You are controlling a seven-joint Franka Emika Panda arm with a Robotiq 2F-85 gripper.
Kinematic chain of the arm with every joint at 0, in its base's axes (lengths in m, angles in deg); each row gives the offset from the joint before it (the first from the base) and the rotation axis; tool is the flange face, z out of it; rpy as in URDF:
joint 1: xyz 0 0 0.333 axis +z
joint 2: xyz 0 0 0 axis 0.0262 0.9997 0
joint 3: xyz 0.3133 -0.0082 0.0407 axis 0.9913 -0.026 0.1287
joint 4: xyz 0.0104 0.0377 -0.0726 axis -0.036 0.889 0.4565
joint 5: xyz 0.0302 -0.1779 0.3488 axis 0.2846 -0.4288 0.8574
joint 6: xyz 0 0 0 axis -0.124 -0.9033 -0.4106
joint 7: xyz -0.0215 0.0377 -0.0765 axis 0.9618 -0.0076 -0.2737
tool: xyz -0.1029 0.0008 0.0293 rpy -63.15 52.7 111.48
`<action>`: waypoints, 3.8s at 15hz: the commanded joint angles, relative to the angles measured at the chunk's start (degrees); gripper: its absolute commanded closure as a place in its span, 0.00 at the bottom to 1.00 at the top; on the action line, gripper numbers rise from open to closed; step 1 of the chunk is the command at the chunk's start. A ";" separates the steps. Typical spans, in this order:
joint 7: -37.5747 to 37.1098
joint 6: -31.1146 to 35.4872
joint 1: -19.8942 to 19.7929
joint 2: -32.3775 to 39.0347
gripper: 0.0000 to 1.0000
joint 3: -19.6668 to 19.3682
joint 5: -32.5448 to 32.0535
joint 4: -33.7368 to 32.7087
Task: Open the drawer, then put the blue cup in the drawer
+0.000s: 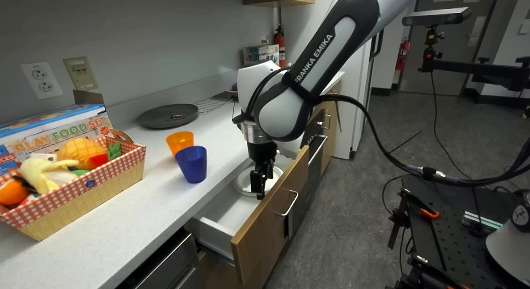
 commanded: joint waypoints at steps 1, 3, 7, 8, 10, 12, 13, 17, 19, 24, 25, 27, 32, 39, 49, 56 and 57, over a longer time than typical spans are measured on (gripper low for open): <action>-0.63 -5.19 -2.10 -2.29 0.00 2.46 -1.61 2.42; -0.49 -7.60 -2.66 -2.94 0.00 3.02 -1.05 3.57; 0.26 -12.03 -3.95 -5.76 0.00 3.83 -0.30 7.06; 0.53 -13.26 -4.36 -6.77 0.00 4.05 0.11 8.20; 1.26 -14.97 -5.20 -9.06 0.00 4.28 0.77 10.91; 1.48 -16.29 -5.79 -11.42 0.00 4.20 1.02 13.67; 1.52 -16.78 -6.11 -12.36 0.00 4.10 1.16 14.92; 2.05 -17.94 -7.54 -15.58 0.00 3.79 3.27 19.61; 1.74 -17.94 -7.89 -17.32 0.00 3.66 4.33 21.90; 0.63 -16.59 -7.55 -22.43 0.00 3.19 2.52 23.91; 0.30 -16.36 -7.36 -23.88 0.00 3.14 1.63 23.75; -0.20 -15.75 -7.10 -26.53 0.00 3.16 -0.19 23.25; 0.51 -14.44 -6.91 -32.56 0.00 3.35 -0.44 20.78; 0.85 -6.88 -6.17 -34.12 0.00 3.57 0.63 14.50; 3.18 -0.57 -4.79 -28.67 0.00 4.23 3.75 9.07; 5.93 -1.86 -4.62 -18.16 0.00 6.08 7.30 -1.71; 6.03 -1.86 -4.76 -16.61 0.00 6.43 7.02 -3.40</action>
